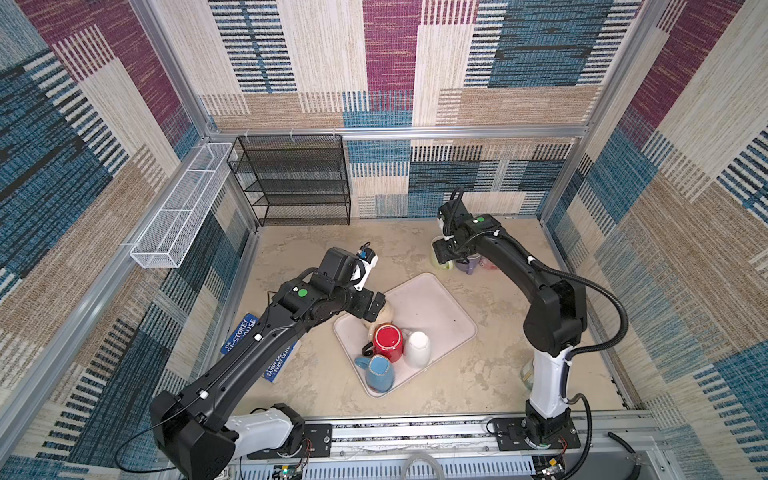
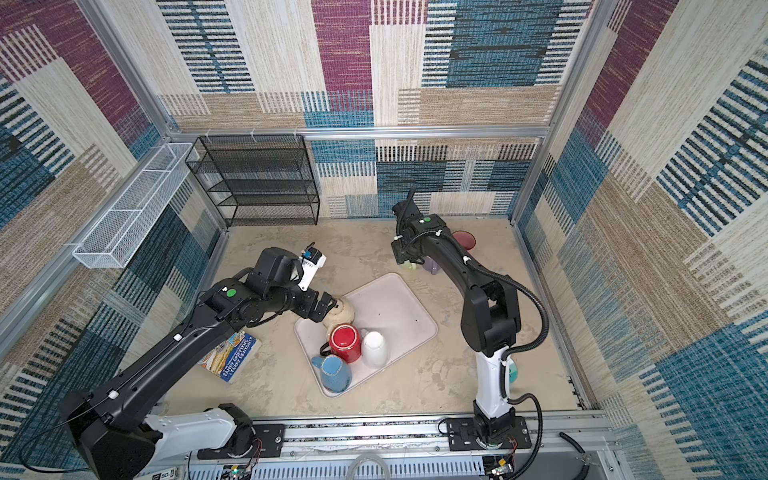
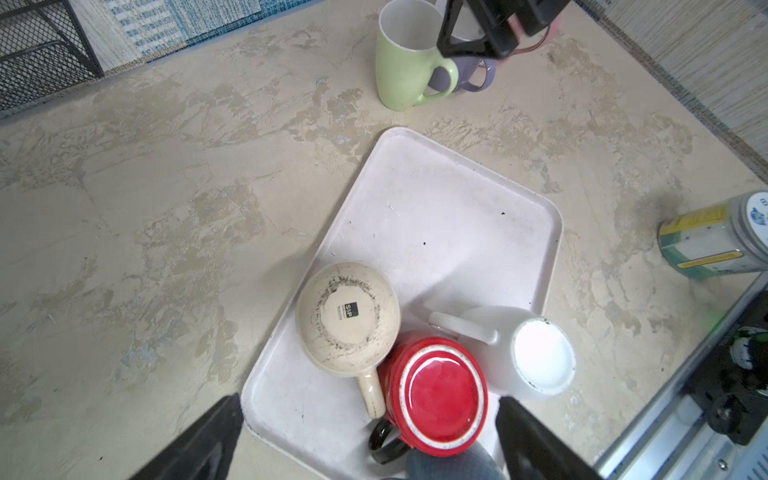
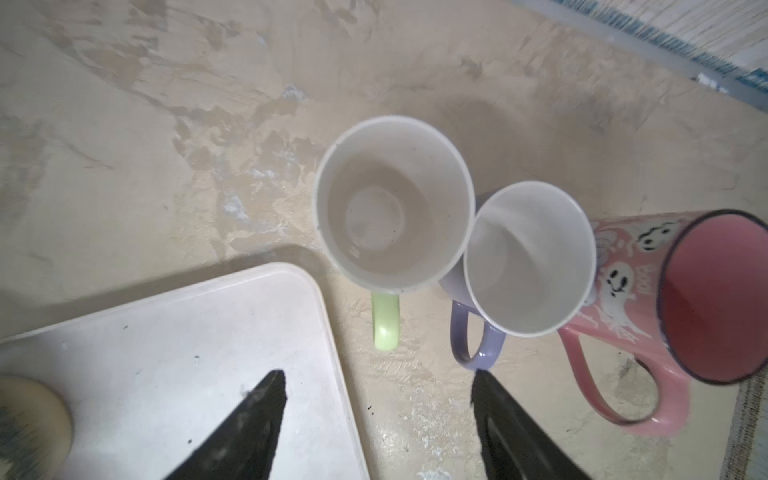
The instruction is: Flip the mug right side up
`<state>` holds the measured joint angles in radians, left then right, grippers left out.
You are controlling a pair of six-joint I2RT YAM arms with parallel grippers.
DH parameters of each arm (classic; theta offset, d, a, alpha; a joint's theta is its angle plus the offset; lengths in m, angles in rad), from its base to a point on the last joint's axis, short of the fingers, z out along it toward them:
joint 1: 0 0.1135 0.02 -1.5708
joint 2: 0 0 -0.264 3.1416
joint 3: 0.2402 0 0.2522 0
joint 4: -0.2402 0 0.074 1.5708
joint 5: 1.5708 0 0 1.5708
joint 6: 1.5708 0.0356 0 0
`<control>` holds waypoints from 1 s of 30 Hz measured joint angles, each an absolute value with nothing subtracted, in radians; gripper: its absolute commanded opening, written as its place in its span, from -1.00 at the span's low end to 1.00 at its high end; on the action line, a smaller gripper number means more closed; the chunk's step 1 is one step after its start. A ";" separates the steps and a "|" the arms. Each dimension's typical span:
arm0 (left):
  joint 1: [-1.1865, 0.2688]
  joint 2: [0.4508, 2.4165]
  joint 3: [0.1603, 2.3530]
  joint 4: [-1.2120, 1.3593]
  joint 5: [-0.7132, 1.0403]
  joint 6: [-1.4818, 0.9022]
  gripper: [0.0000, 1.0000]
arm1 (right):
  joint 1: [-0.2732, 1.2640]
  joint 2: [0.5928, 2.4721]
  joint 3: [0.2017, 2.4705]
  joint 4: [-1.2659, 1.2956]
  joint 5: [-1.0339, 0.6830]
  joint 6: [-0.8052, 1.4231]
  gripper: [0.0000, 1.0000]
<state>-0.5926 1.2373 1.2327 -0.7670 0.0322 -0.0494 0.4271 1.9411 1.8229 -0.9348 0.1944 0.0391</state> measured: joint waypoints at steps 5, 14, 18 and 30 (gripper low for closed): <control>-0.606 1.219 1.231 -0.778 0.063 -0.039 0.98 | 0.465 1.763 1.634 -0.826 0.162 0.053 0.56; -0.681 1.150 1.168 -0.822 0.134 0.009 0.57 | 0.504 1.382 1.176 -0.536 -0.036 0.133 0.58; -0.759 1.140 1.154 -0.842 0.125 0.023 0.23 | 0.505 1.251 1.033 -0.426 -0.122 0.166 0.59; -0.945 1.273 1.184 -0.896 0.033 0.030 -0.14 | 0.476 1.139 0.853 -0.286 -0.073 0.267 0.76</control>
<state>-0.9455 1.2732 1.1835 -0.8959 0.0334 0.0299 0.4755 1.1393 0.8532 -0.2855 -0.0734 0.2672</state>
